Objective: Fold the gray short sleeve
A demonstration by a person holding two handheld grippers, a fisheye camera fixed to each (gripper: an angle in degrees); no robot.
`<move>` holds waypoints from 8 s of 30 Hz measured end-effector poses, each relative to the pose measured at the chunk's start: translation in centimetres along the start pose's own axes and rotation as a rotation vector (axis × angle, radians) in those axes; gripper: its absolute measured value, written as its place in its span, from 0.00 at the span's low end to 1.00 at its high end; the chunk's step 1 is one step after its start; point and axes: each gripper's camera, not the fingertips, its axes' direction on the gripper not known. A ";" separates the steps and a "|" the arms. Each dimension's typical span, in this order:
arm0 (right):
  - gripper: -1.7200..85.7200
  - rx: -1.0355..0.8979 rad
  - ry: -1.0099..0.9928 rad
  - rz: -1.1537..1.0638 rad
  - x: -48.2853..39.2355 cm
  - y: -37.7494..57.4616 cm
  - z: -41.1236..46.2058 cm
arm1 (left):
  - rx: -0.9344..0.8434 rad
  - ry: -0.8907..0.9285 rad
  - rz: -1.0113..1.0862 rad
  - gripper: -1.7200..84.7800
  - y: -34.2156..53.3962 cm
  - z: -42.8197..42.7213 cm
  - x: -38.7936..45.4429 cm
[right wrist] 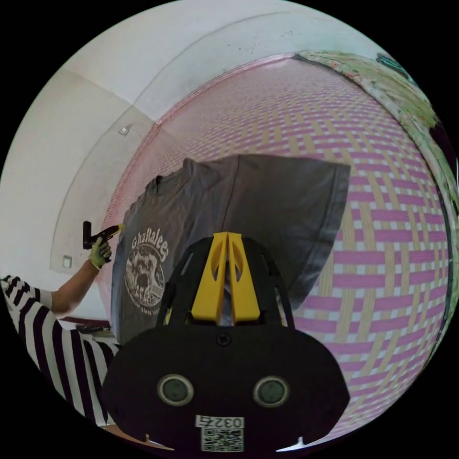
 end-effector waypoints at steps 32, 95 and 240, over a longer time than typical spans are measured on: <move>0.01 -0.063 -0.002 -0.112 1.1 -17.1 4.2 | -0.228 0.322 0.204 0.01 -14.6 15.4 19.7; 0.07 0.028 0.006 -0.050 17.9 12.5 17.8 | -0.186 0.642 -0.373 0.00 -8.9 10.2 24.1; 0.06 -0.194 -0.055 -0.702 -16.4 -0.7 17.7 | -0.311 0.604 0.031 0.01 19.1 18.6 -15.4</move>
